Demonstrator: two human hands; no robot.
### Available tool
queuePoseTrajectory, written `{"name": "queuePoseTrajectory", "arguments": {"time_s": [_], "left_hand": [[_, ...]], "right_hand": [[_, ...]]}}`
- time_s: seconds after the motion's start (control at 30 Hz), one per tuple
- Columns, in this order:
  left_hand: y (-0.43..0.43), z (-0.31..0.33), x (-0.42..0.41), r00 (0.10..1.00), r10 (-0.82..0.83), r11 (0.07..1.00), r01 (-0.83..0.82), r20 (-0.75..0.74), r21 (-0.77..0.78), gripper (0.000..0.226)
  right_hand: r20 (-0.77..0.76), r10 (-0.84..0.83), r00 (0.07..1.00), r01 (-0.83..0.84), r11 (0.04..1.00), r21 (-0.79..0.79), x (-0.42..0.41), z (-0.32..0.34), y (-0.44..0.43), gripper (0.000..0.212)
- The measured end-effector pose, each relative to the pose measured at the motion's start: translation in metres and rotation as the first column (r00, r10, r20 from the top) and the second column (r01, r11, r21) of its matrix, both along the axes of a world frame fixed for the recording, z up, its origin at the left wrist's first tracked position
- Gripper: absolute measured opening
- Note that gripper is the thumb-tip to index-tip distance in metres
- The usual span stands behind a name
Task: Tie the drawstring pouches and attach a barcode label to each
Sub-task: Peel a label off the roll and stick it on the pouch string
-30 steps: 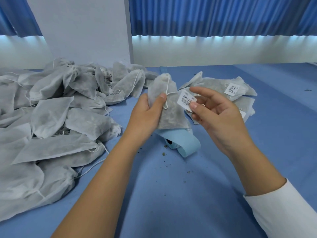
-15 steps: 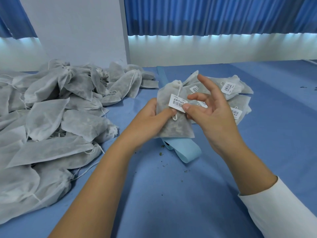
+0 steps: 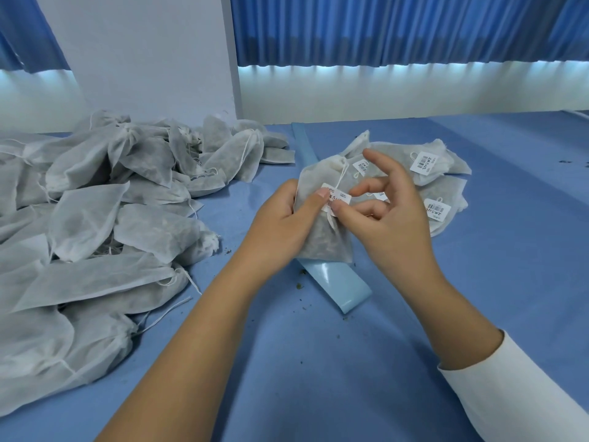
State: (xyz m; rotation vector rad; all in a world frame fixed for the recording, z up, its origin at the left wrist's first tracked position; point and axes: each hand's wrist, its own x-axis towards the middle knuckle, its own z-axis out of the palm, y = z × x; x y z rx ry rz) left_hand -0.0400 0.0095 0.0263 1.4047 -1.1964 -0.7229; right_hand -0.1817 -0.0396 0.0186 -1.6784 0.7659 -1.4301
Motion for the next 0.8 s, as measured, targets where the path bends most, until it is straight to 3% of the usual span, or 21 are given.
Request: {"name": "queuePoseTrajectory", "arguments": {"time_s": [0.23,0.3,0.4,0.47,0.57,0.73,0.8], "left_hand": [[0.002,0.004,-0.003,0.999,0.019,1.000,-0.018,-0.045,0.010,0.018],[0.003,0.006,-0.003,0.996,0.008,1.000,-0.007,-0.084,0.008,0.022],[0.003,0.007,-0.004,0.991,-0.034,0.999,0.033,-0.132,-0.016,0.022],[0.004,0.006,-0.004,0.988,-0.046,0.998,0.038,-0.144,-0.057,0.022],[0.004,0.006,-0.004,0.988,-0.044,0.995,0.030,-0.145,-0.098,0.021],[0.000,0.004,-0.003,0.983,0.020,0.996,-0.035,-0.182,-0.078,0.030],[-0.001,0.004,-0.003,0.981,0.044,0.996,-0.058,-0.188,-0.072,0.033]], "right_hand": [[-0.070,-0.149,0.986,0.151,0.988,0.028,-0.001,0.000,0.001,0.056],[0.010,-0.055,0.998,0.052,0.978,0.204,-0.004,0.004,-0.001,0.044],[0.152,0.145,0.978,-0.197,0.881,0.429,-0.007,0.008,-0.003,0.018],[0.250,0.242,0.937,-0.339,0.800,0.496,-0.007,0.008,-0.005,0.023],[0.325,0.289,0.901,-0.425,0.743,0.517,-0.009,0.008,-0.007,0.036],[0.284,0.292,0.913,-0.397,0.794,0.461,-0.008,0.006,-0.004,0.017],[0.286,0.299,0.911,-0.401,0.804,0.438,-0.006,0.008,-0.001,0.021]]}}
